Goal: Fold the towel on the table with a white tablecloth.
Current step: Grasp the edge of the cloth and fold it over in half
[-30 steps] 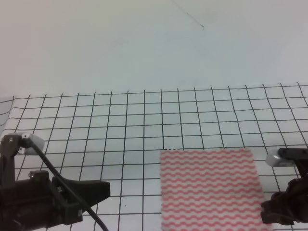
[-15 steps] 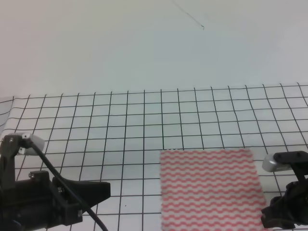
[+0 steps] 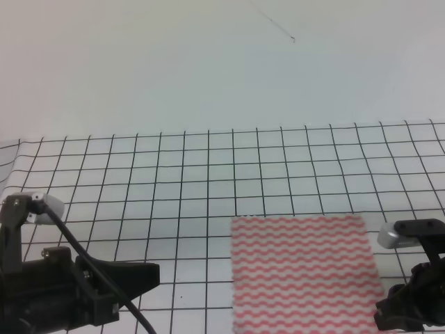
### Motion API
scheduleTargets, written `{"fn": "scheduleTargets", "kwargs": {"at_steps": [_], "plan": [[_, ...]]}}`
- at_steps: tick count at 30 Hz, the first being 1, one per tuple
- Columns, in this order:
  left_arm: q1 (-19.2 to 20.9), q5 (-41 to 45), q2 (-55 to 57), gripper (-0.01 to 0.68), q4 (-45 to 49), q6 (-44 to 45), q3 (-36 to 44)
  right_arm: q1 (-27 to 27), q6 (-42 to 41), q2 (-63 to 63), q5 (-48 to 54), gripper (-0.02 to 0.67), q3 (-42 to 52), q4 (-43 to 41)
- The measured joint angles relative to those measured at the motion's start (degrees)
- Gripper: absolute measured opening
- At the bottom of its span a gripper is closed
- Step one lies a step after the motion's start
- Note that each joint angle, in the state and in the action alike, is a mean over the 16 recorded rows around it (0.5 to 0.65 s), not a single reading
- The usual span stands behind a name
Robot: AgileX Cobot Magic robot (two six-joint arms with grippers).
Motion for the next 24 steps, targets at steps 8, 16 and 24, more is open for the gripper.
{"fn": "scheduleTargets", "kwargs": {"at_steps": [8,16,24], "plan": [[0.0,0.0,0.0,-0.002,0.0,0.0,0.0,0.0,-0.3,0.0,0.4,0.163,0.0,0.8],[0.0,-0.3,0.0,-0.001,0.0,0.0,0.0,0.0,-0.7,0.0,0.7,0.047,-0.9,1.5],[0.0,-0.5,0.0,-0.001,0.0,0.1,0.0,0.0,-1.0,0.4,0.4,-0.003,-4.7,1.9]]}}
